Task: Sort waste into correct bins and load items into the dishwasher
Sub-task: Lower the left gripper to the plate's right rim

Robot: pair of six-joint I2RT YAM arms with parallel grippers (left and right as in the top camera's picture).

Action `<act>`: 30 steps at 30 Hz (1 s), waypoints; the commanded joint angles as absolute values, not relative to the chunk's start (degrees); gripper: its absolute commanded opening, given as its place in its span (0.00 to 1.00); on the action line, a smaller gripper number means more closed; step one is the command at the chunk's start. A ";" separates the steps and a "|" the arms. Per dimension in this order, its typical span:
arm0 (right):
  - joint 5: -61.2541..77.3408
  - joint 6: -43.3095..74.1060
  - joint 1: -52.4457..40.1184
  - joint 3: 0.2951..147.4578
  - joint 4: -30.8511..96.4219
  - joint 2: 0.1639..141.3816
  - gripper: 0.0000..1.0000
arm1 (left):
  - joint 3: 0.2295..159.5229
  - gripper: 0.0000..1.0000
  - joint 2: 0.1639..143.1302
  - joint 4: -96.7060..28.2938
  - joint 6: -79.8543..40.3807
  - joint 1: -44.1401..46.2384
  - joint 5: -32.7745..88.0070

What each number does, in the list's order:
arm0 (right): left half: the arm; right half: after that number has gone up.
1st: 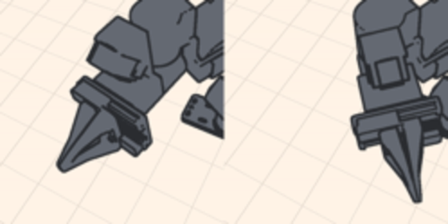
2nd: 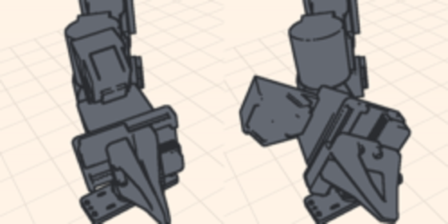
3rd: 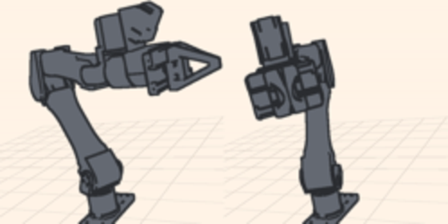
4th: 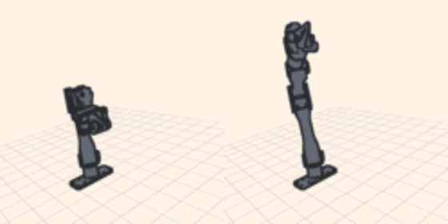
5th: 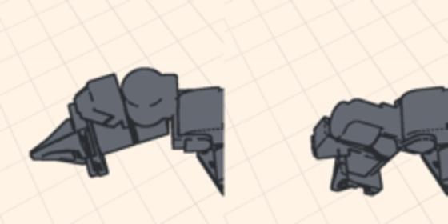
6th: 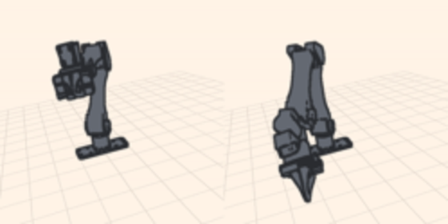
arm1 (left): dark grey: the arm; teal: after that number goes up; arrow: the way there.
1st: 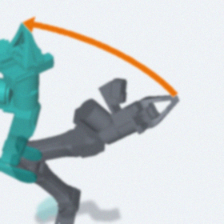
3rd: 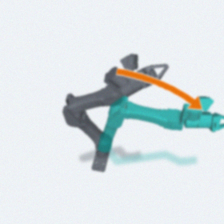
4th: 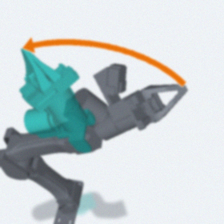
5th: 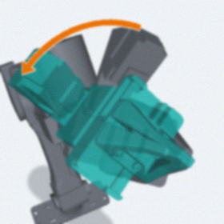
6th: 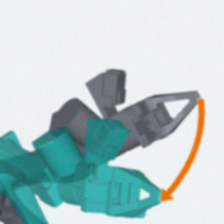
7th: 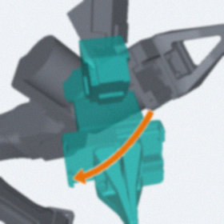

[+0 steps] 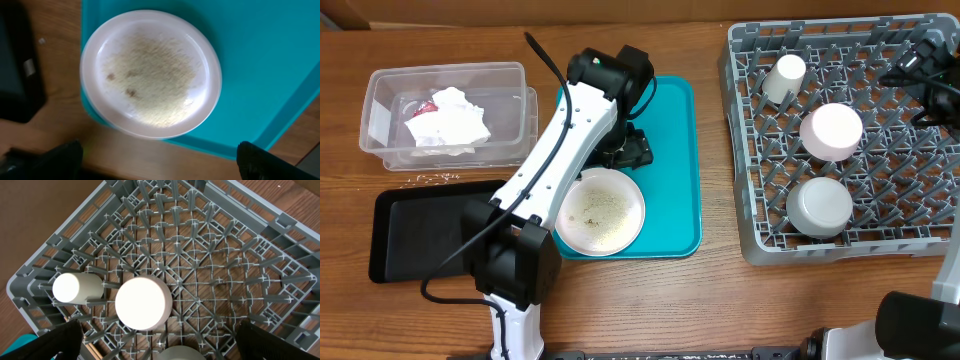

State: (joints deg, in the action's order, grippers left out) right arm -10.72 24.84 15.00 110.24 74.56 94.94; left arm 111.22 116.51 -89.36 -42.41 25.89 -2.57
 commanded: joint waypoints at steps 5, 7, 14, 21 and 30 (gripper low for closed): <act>-11.31 25.15 15.14 110.69 74.24 94.74 1.00 | 106.83 0.68 116.88 -80.97 -47.72 26.92 2.72; -11.31 25.15 15.14 110.69 74.24 94.74 1.00 | 106.17 0.64 116.88 -80.95 -50.65 27.16 0.64; -11.31 25.12 15.14 110.69 74.24 94.74 1.00 | 104.14 0.66 116.90 -77.91 -54.04 28.25 -3.38; -11.31 25.12 15.14 110.69 74.24 94.74 1.00 | 103.90 0.64 117.01 -72.27 -51.99 30.33 -3.60; -11.31 25.12 15.14 110.69 74.24 94.74 1.00 | 103.90 0.63 121.89 -72.20 -49.32 31.42 -4.27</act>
State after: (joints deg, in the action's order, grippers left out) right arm -10.76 24.86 15.00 110.24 74.52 94.94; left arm 104.49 118.58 -72.03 -51.00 31.18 -2.66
